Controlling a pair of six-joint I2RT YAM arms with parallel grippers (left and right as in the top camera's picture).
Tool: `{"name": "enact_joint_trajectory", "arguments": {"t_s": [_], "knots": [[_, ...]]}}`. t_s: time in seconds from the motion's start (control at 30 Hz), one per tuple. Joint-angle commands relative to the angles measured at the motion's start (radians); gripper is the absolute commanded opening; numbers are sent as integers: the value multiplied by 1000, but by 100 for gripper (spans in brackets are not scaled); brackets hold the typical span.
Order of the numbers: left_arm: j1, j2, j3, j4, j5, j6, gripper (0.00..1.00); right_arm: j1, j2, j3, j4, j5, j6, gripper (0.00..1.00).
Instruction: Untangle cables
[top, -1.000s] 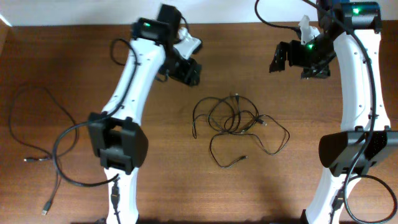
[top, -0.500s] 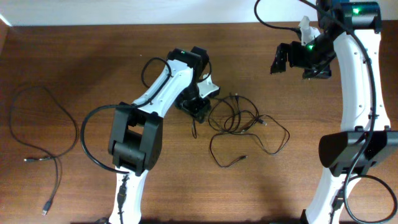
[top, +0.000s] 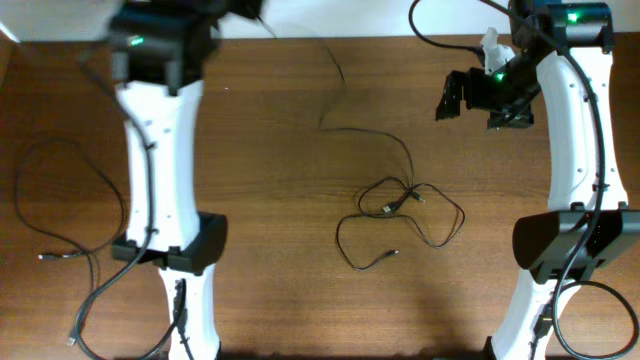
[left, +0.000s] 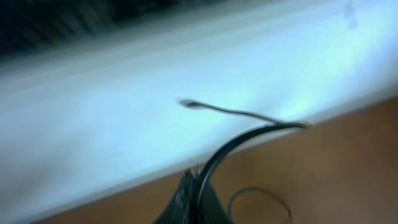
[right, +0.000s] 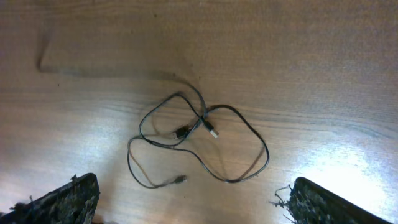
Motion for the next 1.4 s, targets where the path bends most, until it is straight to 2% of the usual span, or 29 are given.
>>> {"name": "enact_joint_trajectory", "arguments": {"t_s": [0.0, 0.07, 0.17, 0.2, 0.23, 0.33, 0.43, 0.5, 0.63, 0.7, 0.73, 0.8, 0.87, 0.9, 1.0, 1.3, 1.37], "knots": [[127, -20, 92, 185, -60, -50, 0, 3, 1, 2, -5, 8, -11, 99], [199, -21, 91, 334, -60, -89, 0, 3, 1, 2, -6, 5, -11, 99], [298, -21, 81, 472, -63, -174, 0, 5, 1, 2, -5, 5, -11, 99], [335, -21, 80, 500, -60, -226, 0, 8, 1, 2, -5, 5, -11, 99], [350, -21, 80, 489, -55, -227, 0, 12, 1, 2, -5, 5, -11, 99], [362, -21, 73, 311, -60, -174, 0, 30, 1, 2, -3, 5, -11, 99], [350, -21, 16, 9, -59, -137, 0, 37, 1, 2, -1, 9, -11, 99], [309, -20, -50, -177, -3, -137, 0, 36, 1, 2, -3, 8, -11, 99], [190, -20, -322, -309, 31, -136, 0, 36, 1, 2, -5, 8, -11, 99], [134, -20, -462, -292, 32, -105, 0, 36, 1, 2, -5, 9, -11, 99], [74, -20, -619, -233, 31, -78, 2, 36, 1, 2, -5, 9, -11, 99], [13, -20, -779, -145, 77, 1, 7, 36, 1, 2, -5, 9, -11, 99], [-48, -20, -931, -18, 132, 148, 29, 36, 1, 2, -5, 8, -11, 99], [-63, -20, -968, 24, 132, 167, 39, 36, 1, 2, -5, 8, -11, 99], [-98, -20, -1085, 180, 128, 176, 50, 36, 1, 2, -6, 8, -11, 99], [-114, -20, -1224, 219, 129, 202, 57, 36, 2, 2, -5, 8, -11, 99], [-115, -20, -1283, 285, 129, 201, 58, 36, 3, 2, -5, 8, -11, 99]]}}
